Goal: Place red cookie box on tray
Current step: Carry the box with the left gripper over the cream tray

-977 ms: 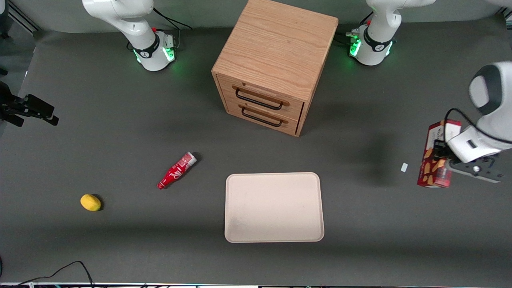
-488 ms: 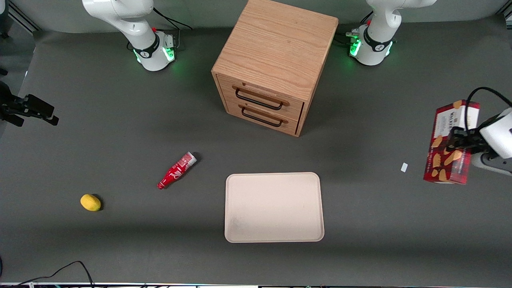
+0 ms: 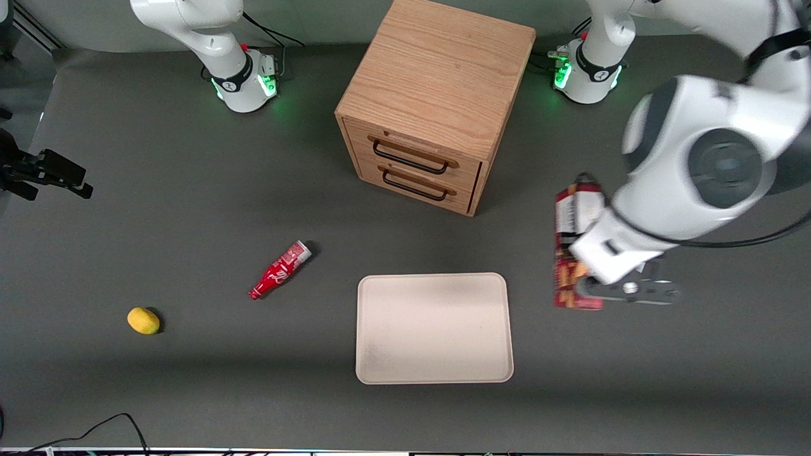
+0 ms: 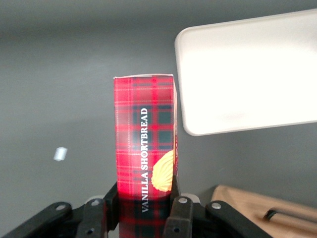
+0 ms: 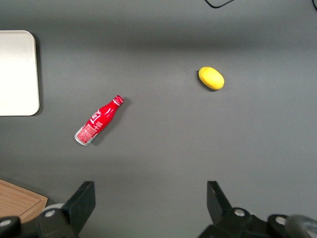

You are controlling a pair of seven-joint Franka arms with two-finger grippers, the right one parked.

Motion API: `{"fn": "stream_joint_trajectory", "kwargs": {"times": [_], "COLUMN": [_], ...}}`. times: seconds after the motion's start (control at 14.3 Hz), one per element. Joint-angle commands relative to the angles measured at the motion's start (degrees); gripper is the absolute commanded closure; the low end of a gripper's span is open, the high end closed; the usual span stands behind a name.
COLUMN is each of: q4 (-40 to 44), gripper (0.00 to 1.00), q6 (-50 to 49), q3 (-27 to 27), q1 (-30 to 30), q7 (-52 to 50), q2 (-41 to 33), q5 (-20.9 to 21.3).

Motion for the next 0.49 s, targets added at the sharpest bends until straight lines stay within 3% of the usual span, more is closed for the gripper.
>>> {"fn": "stream_joint_trajectory", "kwargs": {"times": [0.0, 0.42], "q4": [6.8, 7.0], "gripper": [0.89, 0.91], "q6": [5.2, 18.6], "q3": [1.3, 1.6], "q1": [-4.0, -6.1], "q7": [-6.6, -8.7], "q2": [8.7, 17.9], "q5": [0.5, 3.2]}}
